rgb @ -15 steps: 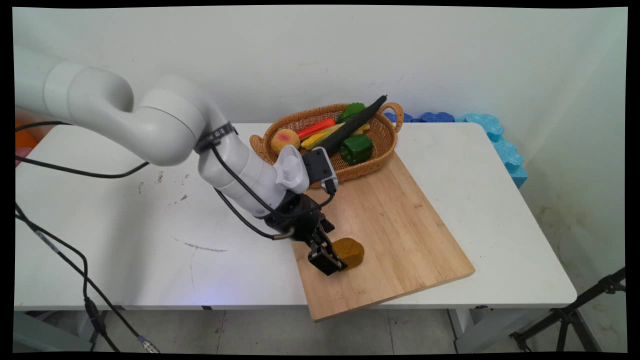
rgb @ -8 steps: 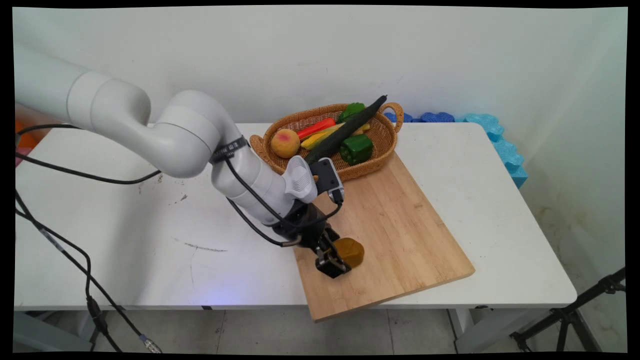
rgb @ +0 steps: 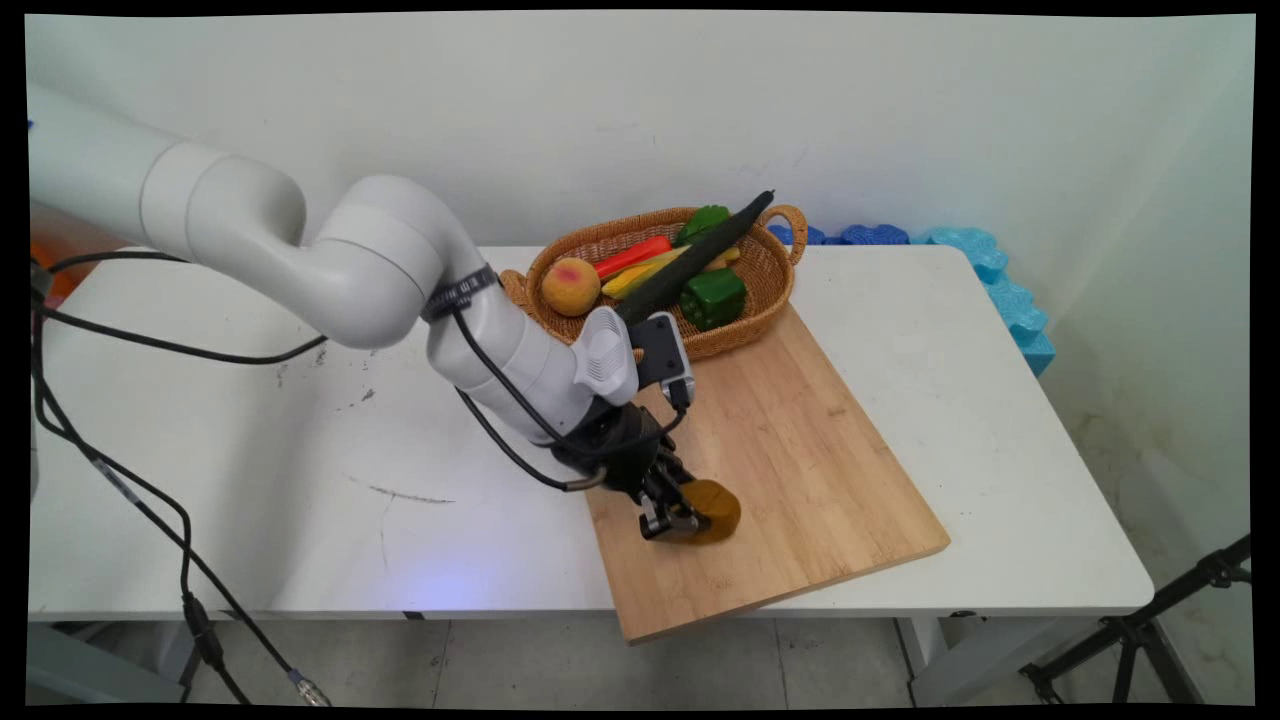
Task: Place the picked object in the vegetable basket
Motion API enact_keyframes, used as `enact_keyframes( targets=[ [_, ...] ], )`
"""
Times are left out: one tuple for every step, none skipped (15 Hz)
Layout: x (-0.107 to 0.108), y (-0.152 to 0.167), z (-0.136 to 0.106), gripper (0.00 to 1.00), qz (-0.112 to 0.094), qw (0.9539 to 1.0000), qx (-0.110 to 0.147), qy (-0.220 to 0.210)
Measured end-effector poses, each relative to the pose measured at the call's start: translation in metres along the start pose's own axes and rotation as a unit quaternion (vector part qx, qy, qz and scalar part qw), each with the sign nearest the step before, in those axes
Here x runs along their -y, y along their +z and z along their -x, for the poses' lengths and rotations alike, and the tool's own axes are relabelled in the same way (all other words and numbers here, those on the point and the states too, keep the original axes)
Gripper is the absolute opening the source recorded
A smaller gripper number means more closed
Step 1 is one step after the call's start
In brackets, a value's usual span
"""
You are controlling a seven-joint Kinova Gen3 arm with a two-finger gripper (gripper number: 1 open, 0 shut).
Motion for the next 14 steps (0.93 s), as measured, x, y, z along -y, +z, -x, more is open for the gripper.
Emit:
enact_keyframes(
  targets=[
    [0.001,-0.006,-0.003,0.00,0.001,1.0000,-0.005,0.004],
    [0.002,-0.015,-0.008,0.00,0.002,0.9999,-0.012,0.009],
    [0.004,-0.027,-0.013,0.00,0.002,0.9997,-0.019,0.012],
    [0.006,-0.037,-0.019,0.00,0.002,0.9995,-0.027,0.015],
    [0.008,-0.044,-0.022,0.00,0.003,0.9994,-0.031,0.016],
    [0.011,-0.055,-0.028,0.00,0.003,0.9991,-0.039,0.017],
    [0.015,-0.069,-0.034,0.00,0.003,0.9987,-0.048,0.018],
    [0.020,-0.080,-0.038,0.00,0.002,0.9984,-0.054,0.018],
    [0.024,-0.088,-0.041,0.00,0.001,0.9982,-0.058,0.018],
    [0.030,-0.098,-0.044,0.00,-0.002,0.9979,-0.063,0.017],
    [0.034,-0.105,-0.047,0.00,-0.004,0.9976,-0.066,0.016],
    [0.043,-0.117,-0.050,0.00,-0.008,0.9973,-0.071,0.016],
    [0.051,-0.126,-0.052,0.00,-0.013,0.9971,-0.073,0.015],
    [0.061,-0.135,-0.053,0.00,-0.019,0.9969,-0.076,0.013]
  ],
)
